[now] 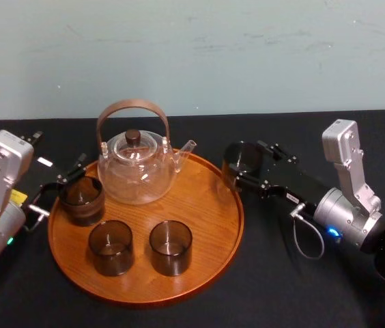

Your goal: Pick up the glass from the table and place it on the tray.

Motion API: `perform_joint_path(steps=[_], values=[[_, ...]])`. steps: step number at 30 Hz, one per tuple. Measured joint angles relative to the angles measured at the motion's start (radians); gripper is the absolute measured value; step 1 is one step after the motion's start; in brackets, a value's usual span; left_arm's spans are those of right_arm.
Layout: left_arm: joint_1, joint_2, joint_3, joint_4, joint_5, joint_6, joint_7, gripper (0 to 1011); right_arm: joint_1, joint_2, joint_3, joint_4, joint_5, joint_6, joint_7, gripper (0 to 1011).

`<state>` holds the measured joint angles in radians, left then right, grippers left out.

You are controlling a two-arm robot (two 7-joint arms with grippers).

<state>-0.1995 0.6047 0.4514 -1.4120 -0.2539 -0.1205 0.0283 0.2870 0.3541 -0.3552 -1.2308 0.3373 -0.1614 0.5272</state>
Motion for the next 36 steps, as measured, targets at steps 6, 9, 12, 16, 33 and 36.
perform_joint_path(steps=[6, 9, 12, 16, 33, 36], values=[[0.000, 0.000, 0.000, 0.000, 0.000, 0.000, 0.000, 1001, -0.007, 0.005, -0.008, -0.022, 0.001, -0.003, 0.005, 885], [0.000, 0.000, 0.000, 0.000, 0.000, 0.000, 0.000, 1001, -0.010, 0.007, -0.012, -0.032, 0.002, -0.004, 0.006, 885], [0.000, 0.000, 0.000, 0.000, 0.000, 0.000, 0.000, 1001, -0.013, 0.009, -0.015, -0.042, 0.002, -0.005, 0.006, 885], [0.000, 0.000, 0.000, 0.000, 0.000, 0.000, 0.000, 1001, -0.017, 0.013, -0.018, -0.058, 0.002, -0.005, 0.006, 885], [0.000, 0.000, 0.000, 0.000, 0.000, 0.000, 0.000, 1001, -0.027, 0.015, -0.049, -0.096, 0.006, -0.004, 0.023, 885], [0.000, 0.000, 0.000, 0.000, 0.000, 0.000, 0.000, 1001, -0.027, 0.015, -0.057, -0.096, 0.008, -0.002, 0.028, 885]])
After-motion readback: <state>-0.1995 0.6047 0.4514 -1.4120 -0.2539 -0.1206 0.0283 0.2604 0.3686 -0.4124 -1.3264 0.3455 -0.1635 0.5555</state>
